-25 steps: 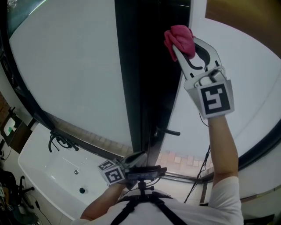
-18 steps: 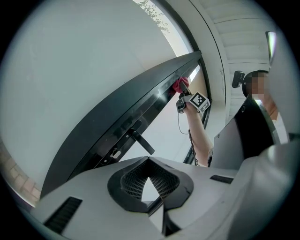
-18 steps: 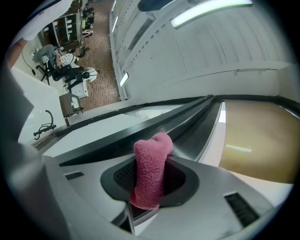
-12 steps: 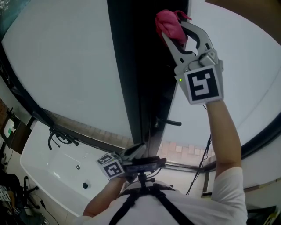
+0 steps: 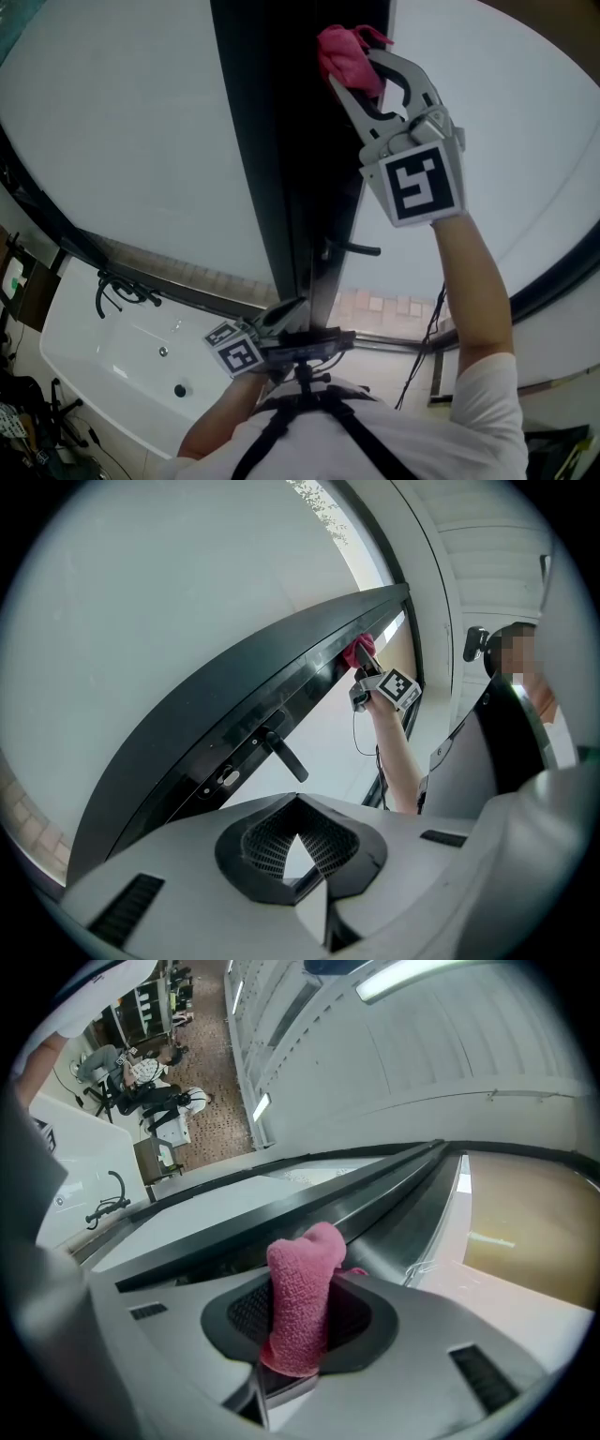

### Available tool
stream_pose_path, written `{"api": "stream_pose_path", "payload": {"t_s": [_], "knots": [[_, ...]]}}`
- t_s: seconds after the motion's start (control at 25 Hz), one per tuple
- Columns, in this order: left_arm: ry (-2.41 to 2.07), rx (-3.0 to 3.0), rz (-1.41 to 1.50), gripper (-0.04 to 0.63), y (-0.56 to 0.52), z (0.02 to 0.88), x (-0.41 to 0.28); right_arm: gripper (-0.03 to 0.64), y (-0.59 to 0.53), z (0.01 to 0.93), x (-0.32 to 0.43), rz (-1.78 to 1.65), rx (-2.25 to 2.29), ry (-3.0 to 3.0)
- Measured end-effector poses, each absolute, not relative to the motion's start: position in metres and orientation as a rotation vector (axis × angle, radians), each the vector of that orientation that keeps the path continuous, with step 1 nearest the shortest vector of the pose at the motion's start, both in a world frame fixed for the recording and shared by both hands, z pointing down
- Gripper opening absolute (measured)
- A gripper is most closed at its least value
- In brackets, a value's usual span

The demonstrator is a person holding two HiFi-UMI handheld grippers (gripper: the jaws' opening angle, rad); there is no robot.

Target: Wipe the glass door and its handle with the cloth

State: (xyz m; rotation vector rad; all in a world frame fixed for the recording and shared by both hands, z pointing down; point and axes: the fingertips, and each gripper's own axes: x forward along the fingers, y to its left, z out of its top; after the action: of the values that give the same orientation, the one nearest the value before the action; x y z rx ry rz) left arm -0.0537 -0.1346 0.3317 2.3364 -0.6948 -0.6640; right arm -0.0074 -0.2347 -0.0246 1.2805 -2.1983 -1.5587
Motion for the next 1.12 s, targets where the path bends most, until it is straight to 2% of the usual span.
{"api": "stream_pose_path", "payload": {"t_s": [1.12], "knots": [[-0.667, 2.318, -0.643, -0.008, -0.129, 0.336, -0.045, 0.104, -0.235, 0.051, -0.01, -1.374, 1.239, -2.277]]}}
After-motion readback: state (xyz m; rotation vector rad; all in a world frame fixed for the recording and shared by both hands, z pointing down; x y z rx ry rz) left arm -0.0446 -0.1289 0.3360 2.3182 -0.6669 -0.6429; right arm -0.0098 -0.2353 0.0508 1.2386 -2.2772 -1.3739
